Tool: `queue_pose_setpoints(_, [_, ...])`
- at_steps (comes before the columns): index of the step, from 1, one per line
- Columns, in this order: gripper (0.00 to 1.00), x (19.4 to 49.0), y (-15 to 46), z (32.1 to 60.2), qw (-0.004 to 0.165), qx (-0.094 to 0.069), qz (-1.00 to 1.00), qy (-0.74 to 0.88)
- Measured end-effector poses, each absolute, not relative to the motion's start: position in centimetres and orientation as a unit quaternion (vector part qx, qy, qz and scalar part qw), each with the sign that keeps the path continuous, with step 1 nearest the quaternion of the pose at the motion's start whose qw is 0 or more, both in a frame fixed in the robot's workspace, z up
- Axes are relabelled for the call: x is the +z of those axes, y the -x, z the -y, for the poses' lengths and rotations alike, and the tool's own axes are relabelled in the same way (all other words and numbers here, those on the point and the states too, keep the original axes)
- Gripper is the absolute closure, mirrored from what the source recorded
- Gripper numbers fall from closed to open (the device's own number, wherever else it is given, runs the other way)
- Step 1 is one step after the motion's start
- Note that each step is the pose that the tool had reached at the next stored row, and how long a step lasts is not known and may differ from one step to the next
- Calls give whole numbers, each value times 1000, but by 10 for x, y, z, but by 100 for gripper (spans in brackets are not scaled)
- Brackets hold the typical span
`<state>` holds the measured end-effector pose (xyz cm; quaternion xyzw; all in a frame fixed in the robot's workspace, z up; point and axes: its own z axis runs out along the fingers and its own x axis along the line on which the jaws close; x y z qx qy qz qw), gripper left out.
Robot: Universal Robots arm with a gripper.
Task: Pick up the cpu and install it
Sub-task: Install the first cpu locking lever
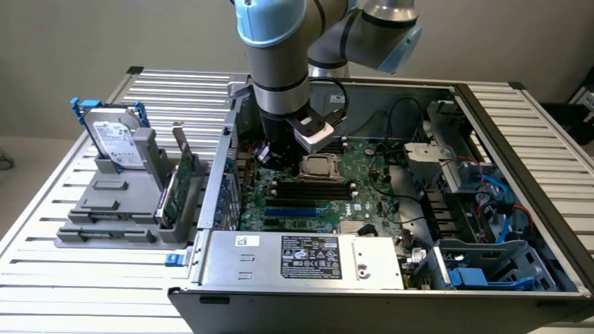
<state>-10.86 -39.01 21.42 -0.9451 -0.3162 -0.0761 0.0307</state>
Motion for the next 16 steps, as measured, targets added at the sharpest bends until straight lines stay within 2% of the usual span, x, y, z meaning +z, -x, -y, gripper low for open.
queue_pose_setpoints(16, [89, 201, 112, 381, 30, -75, 310, 947])
